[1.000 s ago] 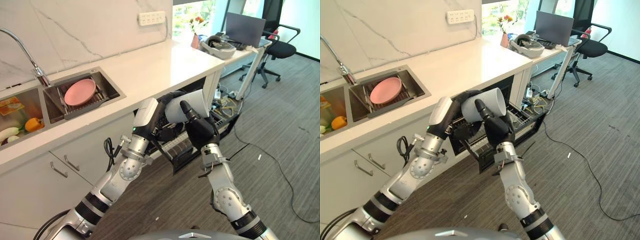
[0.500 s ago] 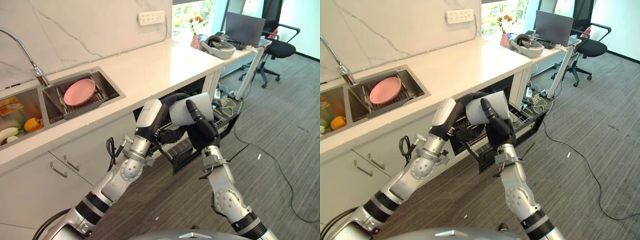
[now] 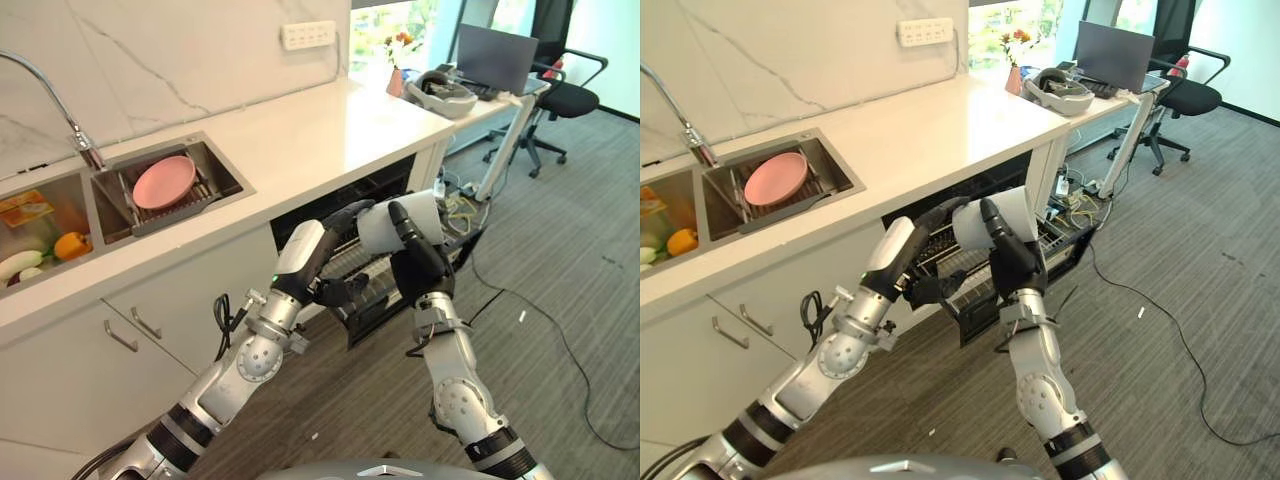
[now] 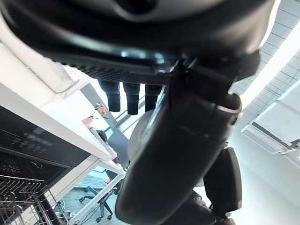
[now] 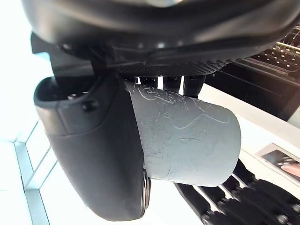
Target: Place the dishes in the dishwasher.
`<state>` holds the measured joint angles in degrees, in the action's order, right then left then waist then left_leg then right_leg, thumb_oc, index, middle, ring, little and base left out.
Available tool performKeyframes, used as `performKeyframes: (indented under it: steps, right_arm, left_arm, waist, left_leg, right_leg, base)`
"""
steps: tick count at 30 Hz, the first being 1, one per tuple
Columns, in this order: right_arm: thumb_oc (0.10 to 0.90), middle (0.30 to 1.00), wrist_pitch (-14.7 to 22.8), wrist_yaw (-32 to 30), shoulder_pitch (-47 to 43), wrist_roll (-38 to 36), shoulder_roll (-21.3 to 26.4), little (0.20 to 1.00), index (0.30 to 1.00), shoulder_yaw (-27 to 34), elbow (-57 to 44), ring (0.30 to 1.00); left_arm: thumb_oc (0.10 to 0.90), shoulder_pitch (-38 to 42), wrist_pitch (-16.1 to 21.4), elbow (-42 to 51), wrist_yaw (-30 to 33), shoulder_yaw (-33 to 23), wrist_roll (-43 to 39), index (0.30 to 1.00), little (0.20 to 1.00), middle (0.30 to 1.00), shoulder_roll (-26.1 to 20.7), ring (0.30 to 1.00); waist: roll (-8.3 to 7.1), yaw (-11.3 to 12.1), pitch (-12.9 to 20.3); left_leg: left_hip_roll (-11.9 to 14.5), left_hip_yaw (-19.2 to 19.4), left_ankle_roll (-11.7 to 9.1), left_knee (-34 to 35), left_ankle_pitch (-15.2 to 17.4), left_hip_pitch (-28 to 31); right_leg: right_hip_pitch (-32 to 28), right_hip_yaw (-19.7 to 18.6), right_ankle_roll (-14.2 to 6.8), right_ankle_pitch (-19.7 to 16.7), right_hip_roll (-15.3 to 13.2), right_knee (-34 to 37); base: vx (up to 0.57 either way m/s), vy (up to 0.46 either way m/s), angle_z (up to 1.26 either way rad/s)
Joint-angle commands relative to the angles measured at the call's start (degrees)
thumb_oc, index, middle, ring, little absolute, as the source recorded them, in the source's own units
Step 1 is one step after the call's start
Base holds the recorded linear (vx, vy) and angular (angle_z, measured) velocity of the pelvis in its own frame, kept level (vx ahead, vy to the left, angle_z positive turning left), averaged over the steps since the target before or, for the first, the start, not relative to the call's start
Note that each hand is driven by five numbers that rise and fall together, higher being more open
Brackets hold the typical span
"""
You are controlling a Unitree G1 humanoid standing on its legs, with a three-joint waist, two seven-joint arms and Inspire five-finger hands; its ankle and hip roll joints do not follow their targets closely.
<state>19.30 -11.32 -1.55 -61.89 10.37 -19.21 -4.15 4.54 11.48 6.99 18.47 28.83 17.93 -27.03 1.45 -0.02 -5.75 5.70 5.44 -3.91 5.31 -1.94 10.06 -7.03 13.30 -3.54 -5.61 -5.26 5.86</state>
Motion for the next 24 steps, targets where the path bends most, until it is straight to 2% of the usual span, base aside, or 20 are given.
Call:
performKeyframes:
  steps: [1, 2, 3, 7, 10, 12, 14, 15, 16, 24]
  right_arm:
    - [0.4, 0.3, 8.4, -1.5, -7.1, 9.7, -1.6, 0.3, 0.3, 9.2, -6.0, 0.3]
    - [0.4, 0.3, 8.4, -1.6, -7.1, 9.7, -1.6, 0.3, 0.3, 9.2, -6.0, 0.3]
    - [0.4, 0.3, 7.6, -3.1, -7.4, 13.9, -0.1, 0.3, 0.3, 11.0, -5.2, 0.3]
    - [0.4, 0.3, 4.3, -5.5, -9.6, 23.0, 5.1, 0.3, 0.3, 12.8, -1.7, 0.3]
    - [0.4, 0.3, 0.5, -6.6, -14.1, 32.0, 12.4, 0.3, 0.3, 12.0, 4.4, 0.3]
    - [0.4, 0.3, -3.1, -7.0, -18.6, 42.8, 20.0, 0.3, 0.3, 9.9, 10.3, 0.3]
    - [0.4, 0.3, -3.7, -8.1, -20.4, 43.7, 21.4, 0.3, 0.3, 9.1, 11.8, 0.3]
    - [0.4, 0.3, -6.5, -7.9, -24.0, 47.8, 24.8, 0.3, 0.3, 6.5, 19.1, 0.3]
    - [0.4, 0.3, -7.7, -8.3, -26.8, 49.9, 26.2, 0.3, 0.3, 4.7, 24.2, 0.3]
    - [0.4, 0.3, -11.5, -8.9, -40.8, 53.6, 24.9, 0.3, 0.3, -1.3, 55.6, 0.3]
  left_arm:
    - [0.8, -0.8, 2.6, 1.2, 6.1, -6.7, -4.8, 0.9, 0.9, 0.9, -1.0, 0.9]
    - [0.8, -0.8, 2.6, 1.3, 6.1, -6.8, -4.8, 0.9, 0.9, 0.9, -1.1, 0.9]
    - [0.8, -3.8, 2.5, -0.3, 7.3, -9.7, -7.5, 0.9, 0.9, 0.9, 0.1, 0.9]
    - [0.8, -8.2, 2.0, -2.1, 7.9, -13.1, -15.0, 0.9, 0.9, 0.9, 2.4, 0.9]
    - [0.8, -10.4, 1.7, -3.7, 6.3, -14.3, -16.9, 0.9, 0.9, 0.9, 1.9, 0.9]
    - [0.8, -12.1, 1.9, -5.9, 4.6, -14.6, -18.2, 0.9, 0.9, 0.9, 1.7, 0.9]
    - [0.8, -12.5, 1.9, -6.5, 4.3, -14.6, -18.5, 0.9, 0.9, 0.9, 2.1, 0.9]
    - [0.8, -13.7, 1.3, -7.5, 2.6, -13.7, -19.3, 0.9, 0.9, 0.9, 1.9, 0.9]
    - [0.8, -14.4, 0.8, -8.3, 1.9, -13.2, -19.4, 0.9, 0.9, 0.9, 1.6, 0.9]
    - [0.8, -16.8, -0.1, -13.6, -2.9, -10.9, -21.8, 0.9, 0.9, 0.9, 0.7, 0.9]
  waist:
    - [-1.43, 2.1, 1.5]
    - [-1.43, 2.1, 1.6]
    - [-1.73, 3.2, 1.5]
    - [-2.69, 5.3, 1.3]
    - [-3.73, 7.4, 0.9]
    - [-4.48, 9.2, 0.3]
    - [-4.78, 9.5, 0.3]
    - [-5.54, 11.4, -0.1]
    - [-5.93, 12.4, -0.4]
    - [-8.42, 18.4, -3.5]
  left_leg:
    - [0.3, -0.1, -2.1, -0.3, 3.6, 0.3]
    - [0.3, -0.1, -2.1, -0.3, 3.6, 0.3]
    - [0.4, -0.7, -2.1, -0.3, 3.4, 0.1]
    - [0.3, -2.5, -2.3, -0.3, 2.9, -0.9]
    - [0.1, -4.2, -2.3, -0.3, 2.4, -1.9]
    - [0.1, -5.4, -2.5, -0.3, 2.3, -2.4]
    - [-0.2, -6.0, -2.4, -0.3, 1.8, -3.2]
    - [-0.3, -7.1, -2.6, -0.3, 1.4, -3.9]
    - [-0.2, -7.9, -2.9, -0.3, 1.4, -4.3]
    - [0.0, -12.6, -4.3, -0.3, -1.2, -10.5]
  right_leg:
    - [-4.1, 3.2, -4.9, 6.8, -3.4, -0.9]
    - [-4.1, 3.2, -4.9, 6.8, -3.4, -0.9]
    - [-4.3, 3.8, -4.9, 6.8, -3.5, -0.9]
    - [-4.6, 5.8, -4.8, 6.7, -3.6, -0.9]
    - [-4.6, 7.6, -4.8, 6.5, -3.7, -1.0]
    - [-5.0, 8.9, -4.9, 6.9, -3.6, -1.0]
    - [-4.8, 9.6, -4.9, 6.6, -3.7, -1.0]
    - [-5.1, 11.1, -4.9, 6.6, -3.7, -0.9]
    - [-5.3, 12.0, -4.9, 7.0, -3.6, -1.0]
    - [-3.3, 17.1, -4.5, 7.4, -2.6, -0.9]
  base:
    - [0.0, -0.006, 0.12]
    - [0.0, -0.005, 0.14]
    - [-0.01, -0.006, 0.1]
    - [-0.01, -0.02, 0.24]
    - [-0.01, -0.03, 0.33]
    - [0.0, -0.028, 0.38]
    - [-0.02, -0.008, 0.44]
    - [0.01, -0.028, 0.35]
    - [-0.01, -0.029, 0.33]
    - [-0.01, -0.037, 0.43]
